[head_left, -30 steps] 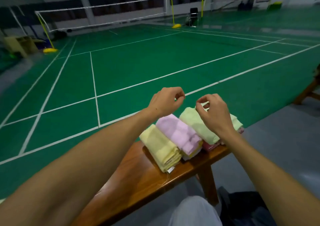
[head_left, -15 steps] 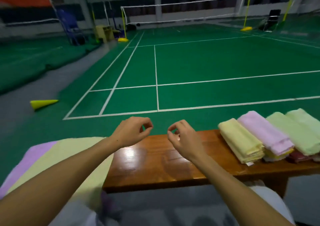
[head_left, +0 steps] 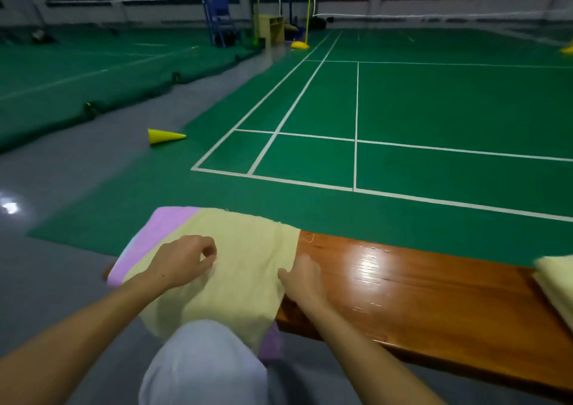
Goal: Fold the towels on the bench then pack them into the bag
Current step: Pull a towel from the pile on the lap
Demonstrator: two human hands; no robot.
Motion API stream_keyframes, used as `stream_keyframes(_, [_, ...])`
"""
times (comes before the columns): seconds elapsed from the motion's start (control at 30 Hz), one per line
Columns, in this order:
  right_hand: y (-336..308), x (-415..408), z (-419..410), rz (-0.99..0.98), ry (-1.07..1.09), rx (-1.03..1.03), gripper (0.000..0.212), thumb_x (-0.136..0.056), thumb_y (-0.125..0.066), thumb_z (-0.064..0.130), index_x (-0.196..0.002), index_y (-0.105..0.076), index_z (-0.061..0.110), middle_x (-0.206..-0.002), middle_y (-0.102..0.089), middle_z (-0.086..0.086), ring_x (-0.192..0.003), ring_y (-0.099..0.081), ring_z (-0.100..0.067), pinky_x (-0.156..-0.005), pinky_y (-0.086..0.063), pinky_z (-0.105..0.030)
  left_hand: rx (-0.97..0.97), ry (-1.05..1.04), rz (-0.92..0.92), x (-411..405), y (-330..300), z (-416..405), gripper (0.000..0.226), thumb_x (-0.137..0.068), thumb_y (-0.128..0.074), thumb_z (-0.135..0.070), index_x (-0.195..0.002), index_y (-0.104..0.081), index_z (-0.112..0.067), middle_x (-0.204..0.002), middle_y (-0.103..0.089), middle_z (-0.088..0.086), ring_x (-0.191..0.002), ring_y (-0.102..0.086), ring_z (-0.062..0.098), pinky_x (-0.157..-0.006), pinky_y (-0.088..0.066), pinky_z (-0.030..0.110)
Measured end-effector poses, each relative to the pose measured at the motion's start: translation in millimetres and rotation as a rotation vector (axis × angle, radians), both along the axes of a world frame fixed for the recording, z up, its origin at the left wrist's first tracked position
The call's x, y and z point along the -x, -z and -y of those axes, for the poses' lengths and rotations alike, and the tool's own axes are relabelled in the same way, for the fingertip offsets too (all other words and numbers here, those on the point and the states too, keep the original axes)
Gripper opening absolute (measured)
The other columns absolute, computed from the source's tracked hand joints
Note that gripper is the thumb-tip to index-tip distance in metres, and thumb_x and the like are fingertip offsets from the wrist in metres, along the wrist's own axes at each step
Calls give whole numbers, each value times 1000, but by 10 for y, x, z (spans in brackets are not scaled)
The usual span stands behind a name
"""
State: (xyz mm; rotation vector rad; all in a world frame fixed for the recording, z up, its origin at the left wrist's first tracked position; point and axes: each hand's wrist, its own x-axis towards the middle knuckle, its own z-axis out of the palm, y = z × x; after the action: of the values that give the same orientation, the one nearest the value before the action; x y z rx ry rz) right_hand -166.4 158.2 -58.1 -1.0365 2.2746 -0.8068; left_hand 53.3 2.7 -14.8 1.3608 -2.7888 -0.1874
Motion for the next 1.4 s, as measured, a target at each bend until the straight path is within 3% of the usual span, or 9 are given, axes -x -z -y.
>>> stream_keyframes(0.2, [19, -32, 184, -68, 65, -128, 16, -88, -64, 27, -80, -52, 21, -80, -57, 4, -75, -56, -21, -57, -40, -27, 17, -310, -25, -393, 263, 425, 22, -95, -64, -40, -115, -68, -33, -121, -63, -1, -102, -61, 24, -81, -55, 41])
stream_keyframes(0.3, [18, -36, 194, -110, 2, -171, 10, -89, -62, 25, -83, -55, 19, -85, -60, 2, -77, -58, -23, -65, -47, -30, -25, -399, 4, -427, 341, 568, 43, -92, -69, -49, -128, -60, -28, -128, -58, 7, -111, -58, 31, -88, -53, 44])
stream_keyframes(0.47, [-24, 36, 170, 16, 4, -6, 29, -98, -58, 37, -77, -52, 18, -76, -57, 2, -63, -51, -13, -53, -37, -29, -76, -477, -49, -322, 232, 646, 56, -79, -79, -50, -122, -48, -30, -112, -65, 1, -100, -63, 30, -84, -50, 41])
stream_keyframes(0.63, [25, 309, 55, 302, 120, 282, 25, -73, -56, 43, -74, -45, 20, -73, -50, -3, -68, -51, -23, -70, -60, -58, -119, -436, -210, -108, 48, 665, 39, -87, -77, -35, -116, -50, -34, -100, -65, -3, -90, -64, 25, -80, -53, 40])
stream_keyframes(0.8, [-173, 701, -295, 329, 278, 470, 13, -83, -61, 24, -82, -50, 16, -74, -53, -1, -69, -49, -21, -65, -42, -40, -151, -299, -474, 260, -170, 475, 21, -91, -74, -18, -109, -63, -23, -84, -68, 7, -62, -56, 22, -59, -43, 31])
stream_keyframes(0.93, [-259, 1232, -749, 281, 368, 487, 11, -94, -64, 19, -93, -56, 11, -83, -64, -9, -74, -59, -25, -72, -57, -52, -337, -196, -601, 713, -317, 126, 18, -93, -75, -13, -106, -70, -24, -77, -63, 1, -61, -54, 16, -56, -38, 26])
stream_keyframes(1.23, [-180, 2484, -2094, 167, 538, 416, 11, -94, -73, 19, -103, -65, 17, -95, -73, -3, -86, -69, -20, -70, -54, -34, -613, -55, -615, 2024, 97, -892, 12, -96, -72, -19, -87, -78, -25, -77, -70, 19, -62, -57, 20, -58, -45, 27])
stream_keyframes(1.3, [1, 2692, -2330, 158, 502, 338, 16, -91, -76, 17, -105, -67, 17, -88, -75, -4, -76, -69, -20, -65, -54, -33, -609, -52, -583, 2240, 319, -1075, 12, -93, -73, -20, -82, -78, -22, -73, -73, 7, -59, -62, 18, -57, -51, 27])
stream_keyframes(1.4, [151, 2905, -2553, 103, 407, 312, 23, -92, -77, 16, -113, -66, 16, -90, -72, -8, -75, -67, -23, -69, -54, -34, -630, -26, -549, 2444, 563, -1257, 14, -94, -74, -10, -81, -76, -16, -59, -56, -3, -50, -46, 13, -44, -35, 22])
